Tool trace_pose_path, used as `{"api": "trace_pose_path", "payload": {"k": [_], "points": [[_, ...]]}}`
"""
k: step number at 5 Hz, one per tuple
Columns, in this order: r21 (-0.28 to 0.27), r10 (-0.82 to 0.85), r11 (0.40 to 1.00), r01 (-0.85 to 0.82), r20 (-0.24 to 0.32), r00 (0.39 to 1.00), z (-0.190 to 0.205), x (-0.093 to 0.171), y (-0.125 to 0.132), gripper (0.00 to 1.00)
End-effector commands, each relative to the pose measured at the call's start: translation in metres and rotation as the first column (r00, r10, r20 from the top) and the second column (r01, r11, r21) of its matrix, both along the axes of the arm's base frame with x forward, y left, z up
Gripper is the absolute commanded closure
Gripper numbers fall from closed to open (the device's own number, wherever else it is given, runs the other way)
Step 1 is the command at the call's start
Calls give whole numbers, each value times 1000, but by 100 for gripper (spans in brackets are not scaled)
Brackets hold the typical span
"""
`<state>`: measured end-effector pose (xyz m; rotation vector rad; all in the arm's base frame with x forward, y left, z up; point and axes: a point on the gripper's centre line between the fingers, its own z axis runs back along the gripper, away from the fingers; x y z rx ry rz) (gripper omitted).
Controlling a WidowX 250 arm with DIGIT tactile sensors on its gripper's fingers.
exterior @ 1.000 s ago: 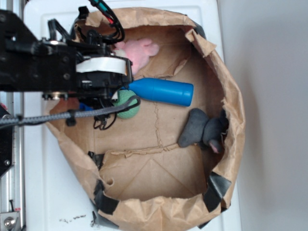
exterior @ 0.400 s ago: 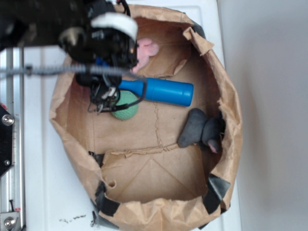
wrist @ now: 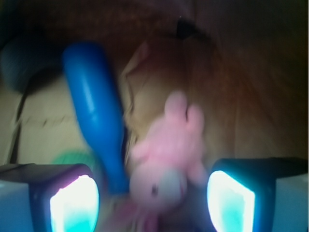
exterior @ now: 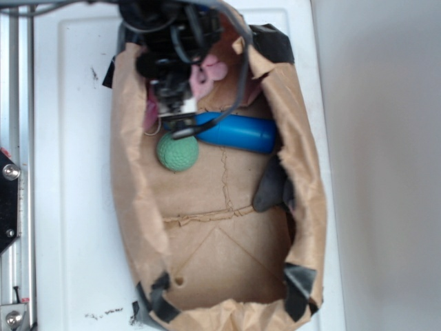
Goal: Grab the pink bunny.
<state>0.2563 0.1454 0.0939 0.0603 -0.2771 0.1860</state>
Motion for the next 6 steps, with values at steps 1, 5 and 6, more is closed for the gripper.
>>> {"api": "trace_pose_path", "payload": {"k": [1, 5, 6], "points": [[110, 153, 980, -164, 102, 983, 9, 27, 15, 0], [112, 182, 974, -194, 113, 977, -54, 13, -34, 0], [119, 125, 983, -138, 109, 986, -53, 2, -45, 0]]}}
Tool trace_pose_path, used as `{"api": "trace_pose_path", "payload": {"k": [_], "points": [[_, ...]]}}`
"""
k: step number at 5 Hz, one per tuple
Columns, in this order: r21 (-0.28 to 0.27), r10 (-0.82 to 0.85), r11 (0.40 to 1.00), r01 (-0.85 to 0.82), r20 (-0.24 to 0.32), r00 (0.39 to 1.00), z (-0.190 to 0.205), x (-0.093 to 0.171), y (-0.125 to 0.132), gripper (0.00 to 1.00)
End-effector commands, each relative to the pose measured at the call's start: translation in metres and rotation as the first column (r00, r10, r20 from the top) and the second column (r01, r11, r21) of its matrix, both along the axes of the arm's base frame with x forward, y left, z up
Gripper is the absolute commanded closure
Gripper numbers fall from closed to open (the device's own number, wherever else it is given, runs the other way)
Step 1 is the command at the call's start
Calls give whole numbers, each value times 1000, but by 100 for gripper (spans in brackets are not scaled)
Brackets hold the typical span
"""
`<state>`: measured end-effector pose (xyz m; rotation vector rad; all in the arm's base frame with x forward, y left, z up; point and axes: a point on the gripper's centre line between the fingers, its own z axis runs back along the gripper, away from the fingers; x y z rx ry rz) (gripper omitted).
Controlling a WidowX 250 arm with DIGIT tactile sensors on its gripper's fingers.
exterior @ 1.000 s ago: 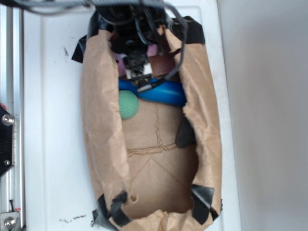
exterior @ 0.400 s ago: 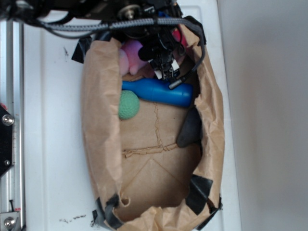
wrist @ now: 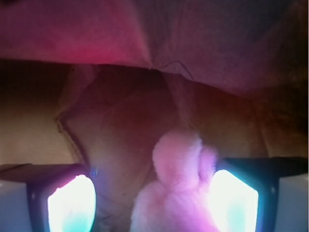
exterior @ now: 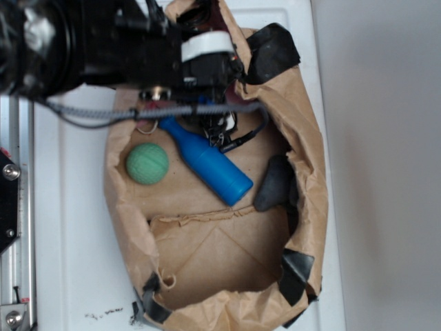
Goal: Grab the pink bunny.
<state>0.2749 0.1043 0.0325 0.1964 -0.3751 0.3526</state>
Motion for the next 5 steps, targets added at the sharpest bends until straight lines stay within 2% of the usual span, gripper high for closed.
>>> {"api": "trace_pose_path", "payload": {"k": [1, 4, 5], "points": [[-3, -62, 998, 62, 8, 998, 12, -23, -7, 100], [7, -91, 996, 90, 47, 995, 22, -29, -4, 100], [-27, -98, 995, 99, 38, 994, 33, -30, -3, 100]]}}
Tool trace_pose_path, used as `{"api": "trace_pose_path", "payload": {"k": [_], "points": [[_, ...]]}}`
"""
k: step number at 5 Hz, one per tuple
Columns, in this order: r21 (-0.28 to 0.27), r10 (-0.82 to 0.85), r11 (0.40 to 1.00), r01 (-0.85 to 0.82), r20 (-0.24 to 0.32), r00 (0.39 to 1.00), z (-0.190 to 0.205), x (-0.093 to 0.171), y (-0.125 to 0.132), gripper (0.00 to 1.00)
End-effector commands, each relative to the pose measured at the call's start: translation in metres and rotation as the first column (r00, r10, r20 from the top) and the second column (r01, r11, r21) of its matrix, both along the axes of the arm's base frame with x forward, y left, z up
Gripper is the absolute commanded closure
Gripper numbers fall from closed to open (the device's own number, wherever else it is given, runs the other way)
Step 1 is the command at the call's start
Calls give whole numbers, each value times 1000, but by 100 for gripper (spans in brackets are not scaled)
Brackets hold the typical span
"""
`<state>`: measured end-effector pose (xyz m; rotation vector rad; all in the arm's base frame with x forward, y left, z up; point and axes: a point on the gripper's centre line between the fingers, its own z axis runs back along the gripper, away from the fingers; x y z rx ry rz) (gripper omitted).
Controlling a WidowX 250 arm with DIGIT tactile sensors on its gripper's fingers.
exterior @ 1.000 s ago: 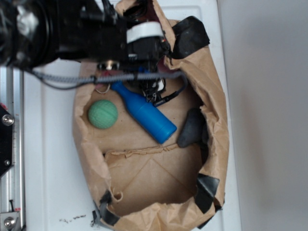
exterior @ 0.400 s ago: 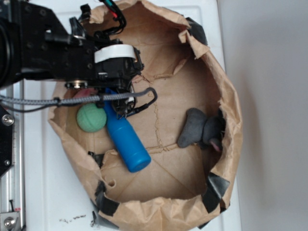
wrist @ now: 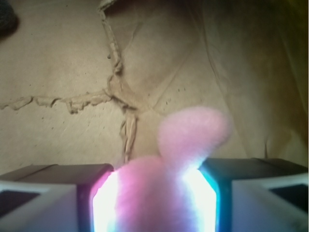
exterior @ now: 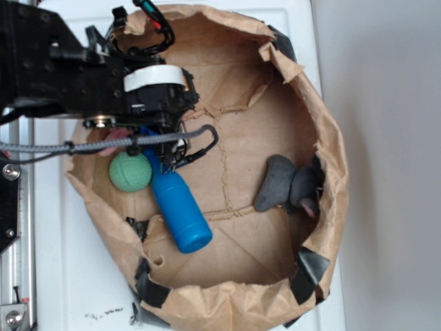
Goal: Grab the pink bunny.
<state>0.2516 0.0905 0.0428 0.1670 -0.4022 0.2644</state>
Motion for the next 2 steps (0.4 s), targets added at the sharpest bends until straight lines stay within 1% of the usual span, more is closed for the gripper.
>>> {"api": "trace_pose_path", "payload": {"k": [1, 2], "points": [[-119, -8, 993, 9, 11, 1000, 65, -7, 7, 100], [-171, -12, 985, 10, -9, 1000, 107, -1, -8, 100]]}}
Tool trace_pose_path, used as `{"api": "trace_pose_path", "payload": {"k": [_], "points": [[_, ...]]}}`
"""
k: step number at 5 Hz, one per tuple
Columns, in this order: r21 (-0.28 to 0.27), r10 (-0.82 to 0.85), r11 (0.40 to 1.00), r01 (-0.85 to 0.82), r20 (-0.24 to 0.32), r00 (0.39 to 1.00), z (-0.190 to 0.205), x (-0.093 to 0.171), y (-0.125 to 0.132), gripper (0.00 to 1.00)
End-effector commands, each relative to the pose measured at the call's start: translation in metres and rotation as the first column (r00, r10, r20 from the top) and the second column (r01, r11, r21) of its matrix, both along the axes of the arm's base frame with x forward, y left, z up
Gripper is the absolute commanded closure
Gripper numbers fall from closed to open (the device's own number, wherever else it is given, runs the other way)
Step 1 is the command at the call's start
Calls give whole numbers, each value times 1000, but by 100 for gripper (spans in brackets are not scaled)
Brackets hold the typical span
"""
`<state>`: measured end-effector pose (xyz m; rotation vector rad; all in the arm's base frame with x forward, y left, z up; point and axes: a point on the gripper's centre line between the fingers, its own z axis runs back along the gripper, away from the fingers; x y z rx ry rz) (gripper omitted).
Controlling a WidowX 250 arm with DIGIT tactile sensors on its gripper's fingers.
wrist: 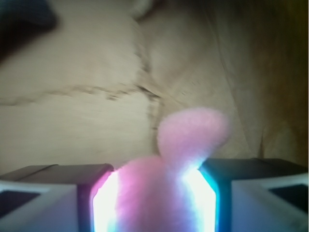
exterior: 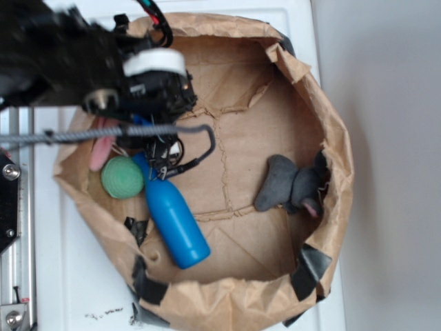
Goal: Grab the pink bunny.
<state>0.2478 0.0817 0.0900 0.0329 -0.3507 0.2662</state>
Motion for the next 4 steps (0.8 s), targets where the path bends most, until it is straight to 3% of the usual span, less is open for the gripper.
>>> {"api": "trace_pose_path", "payload": {"k": [1, 3, 4], "points": [[-91, -70, 993, 73, 41, 997, 80, 12, -11, 100], [-180, -123, 975, 133, 63, 990, 103, 25, -14, 100], [-197, -120, 971, 135, 85, 989, 107, 19, -11, 100]]}}
